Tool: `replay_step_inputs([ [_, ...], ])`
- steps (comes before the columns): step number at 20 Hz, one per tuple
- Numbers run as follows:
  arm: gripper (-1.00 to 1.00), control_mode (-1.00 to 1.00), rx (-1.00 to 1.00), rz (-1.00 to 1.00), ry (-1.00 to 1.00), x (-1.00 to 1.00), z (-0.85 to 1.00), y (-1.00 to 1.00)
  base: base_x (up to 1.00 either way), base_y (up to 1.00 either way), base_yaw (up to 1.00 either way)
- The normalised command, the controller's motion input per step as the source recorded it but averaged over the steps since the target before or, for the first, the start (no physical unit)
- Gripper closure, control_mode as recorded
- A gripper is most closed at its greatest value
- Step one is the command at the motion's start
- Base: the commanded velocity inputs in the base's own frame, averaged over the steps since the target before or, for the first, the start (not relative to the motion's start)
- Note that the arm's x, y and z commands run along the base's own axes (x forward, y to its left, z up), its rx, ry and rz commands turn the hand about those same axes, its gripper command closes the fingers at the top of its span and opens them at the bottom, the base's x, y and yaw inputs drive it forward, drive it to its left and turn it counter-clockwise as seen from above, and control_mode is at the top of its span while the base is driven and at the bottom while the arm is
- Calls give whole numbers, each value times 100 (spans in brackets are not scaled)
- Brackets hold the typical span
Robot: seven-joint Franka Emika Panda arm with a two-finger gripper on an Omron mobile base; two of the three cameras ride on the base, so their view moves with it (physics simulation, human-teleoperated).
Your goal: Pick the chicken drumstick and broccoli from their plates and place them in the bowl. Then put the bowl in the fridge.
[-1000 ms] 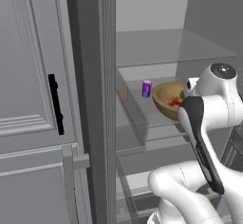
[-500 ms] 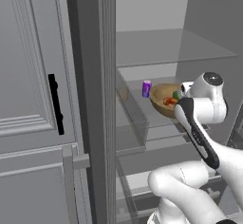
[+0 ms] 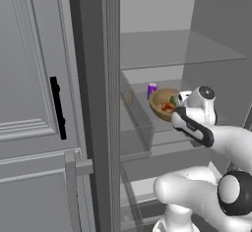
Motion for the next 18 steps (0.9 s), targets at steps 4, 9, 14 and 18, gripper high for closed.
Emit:
replay_step_inputs([
  [4,100,-100,0,0,0,92,-23,-8,0,0,0],
  [9,100,-100,0,0,1,62,-6,0,0,0,0],
  [14,100,-100,0,0,0,8,0,0,0,0,0],
  [18,-100,-100,0,0,0,0,-1,0,0,0,0],
])
